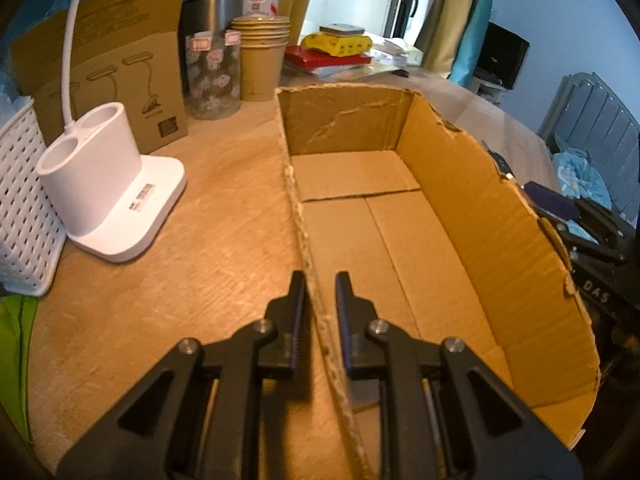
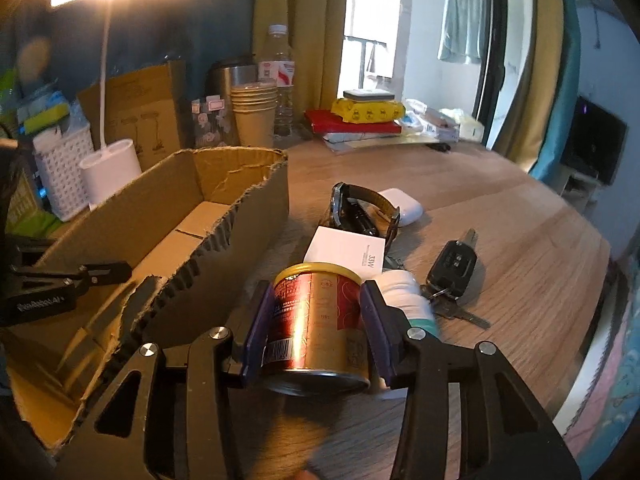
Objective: Organize rigid objects
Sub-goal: 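Close the right gripper around the red-and-gold can, then lift the red can with the right gripper and carry it over the box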
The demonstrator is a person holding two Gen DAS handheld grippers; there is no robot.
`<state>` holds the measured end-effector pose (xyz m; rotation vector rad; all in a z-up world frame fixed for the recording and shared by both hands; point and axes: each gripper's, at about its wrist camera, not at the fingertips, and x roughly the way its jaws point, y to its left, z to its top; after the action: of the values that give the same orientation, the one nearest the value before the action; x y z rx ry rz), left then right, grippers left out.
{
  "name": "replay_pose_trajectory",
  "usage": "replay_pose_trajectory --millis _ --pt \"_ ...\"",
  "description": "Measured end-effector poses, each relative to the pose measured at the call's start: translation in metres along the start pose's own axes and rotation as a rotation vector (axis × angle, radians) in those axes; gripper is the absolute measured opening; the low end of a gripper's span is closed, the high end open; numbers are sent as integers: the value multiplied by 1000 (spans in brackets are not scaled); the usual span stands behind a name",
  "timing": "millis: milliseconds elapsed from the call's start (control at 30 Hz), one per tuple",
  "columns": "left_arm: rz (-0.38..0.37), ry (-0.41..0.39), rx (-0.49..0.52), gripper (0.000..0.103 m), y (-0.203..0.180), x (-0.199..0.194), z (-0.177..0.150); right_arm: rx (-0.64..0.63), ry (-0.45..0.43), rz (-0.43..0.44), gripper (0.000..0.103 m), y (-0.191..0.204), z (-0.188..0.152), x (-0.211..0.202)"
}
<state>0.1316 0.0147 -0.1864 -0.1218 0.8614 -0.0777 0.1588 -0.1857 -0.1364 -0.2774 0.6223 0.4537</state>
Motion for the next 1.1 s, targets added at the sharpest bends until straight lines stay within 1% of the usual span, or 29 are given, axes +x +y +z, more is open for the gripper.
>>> replay_pose_trajectory --millis 233,400,567,900,967,1000,1033,1100 --pt "-7 -3 -4 15 1 2 1 -7 3 -11 48 2 0 1" --pt "-12 -2 -6 15 1 2 1 5 6 -12 50 0 0 3" --pt "-14 -1 -7 15 1 3 2 27 0 -5 49 -4 -1 1" --pt "-15 -1 -6 15 1 3 2 65 -39 4 46 -12 4 -13" --pt "-15 -1 -6 15 1 3 1 71 -58 10 40 -13 5 -18" --pt "-15 -1 -6 15 2 3 2 76 -72 9 24 -14 6 -21" --pt "-15 -1 -6 15 1 3 1 83 -82 5 18 -15 7 -23" --pt "-15 -1 -6 15 1 3 1 75 -66 6 18 -16 7 -21"
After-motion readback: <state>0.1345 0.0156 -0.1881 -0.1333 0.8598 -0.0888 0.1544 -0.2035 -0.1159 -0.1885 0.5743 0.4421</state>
